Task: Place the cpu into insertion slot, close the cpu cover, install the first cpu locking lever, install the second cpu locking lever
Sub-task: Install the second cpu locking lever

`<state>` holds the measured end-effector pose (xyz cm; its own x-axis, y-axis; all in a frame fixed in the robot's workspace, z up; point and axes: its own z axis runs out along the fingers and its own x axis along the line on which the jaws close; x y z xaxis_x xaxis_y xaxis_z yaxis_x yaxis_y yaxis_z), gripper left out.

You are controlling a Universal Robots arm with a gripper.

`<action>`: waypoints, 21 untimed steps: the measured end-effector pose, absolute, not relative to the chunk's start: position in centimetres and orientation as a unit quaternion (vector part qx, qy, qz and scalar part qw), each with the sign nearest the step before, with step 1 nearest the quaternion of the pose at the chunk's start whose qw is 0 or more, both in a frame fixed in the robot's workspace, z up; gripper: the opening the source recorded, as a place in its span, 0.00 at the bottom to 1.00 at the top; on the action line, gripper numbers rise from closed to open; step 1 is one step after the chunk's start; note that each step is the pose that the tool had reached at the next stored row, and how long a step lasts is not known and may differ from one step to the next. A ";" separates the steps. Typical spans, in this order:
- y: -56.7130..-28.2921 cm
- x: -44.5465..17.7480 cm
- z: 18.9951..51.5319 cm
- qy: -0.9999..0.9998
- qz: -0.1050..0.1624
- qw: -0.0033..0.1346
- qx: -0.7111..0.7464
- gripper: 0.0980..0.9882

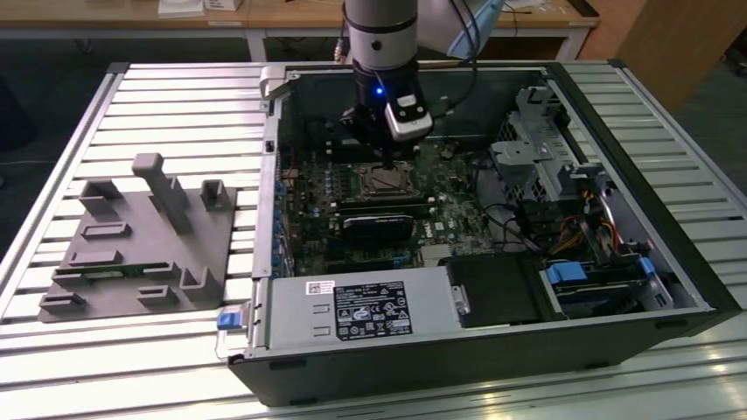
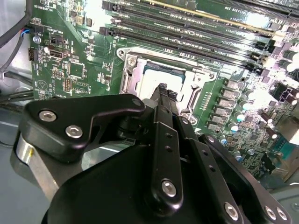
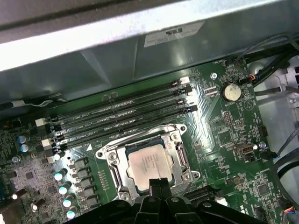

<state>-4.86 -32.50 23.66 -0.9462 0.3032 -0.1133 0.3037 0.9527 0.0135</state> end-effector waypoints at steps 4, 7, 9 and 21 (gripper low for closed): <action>-32.8 -4.9 23.7 0.986 -0.002 0.057 0.154 0.01; -33.1 -4.9 23.7 0.986 -0.002 0.057 0.154 0.01; -33.3 -4.8 23.7 0.986 -0.002 0.057 0.154 0.01; -34.4 -4.8 23.6 0.986 -0.002 0.057 0.154 0.01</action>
<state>-4.85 -34.41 23.63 -0.9462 0.3032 -0.1127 0.3037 0.9527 0.0133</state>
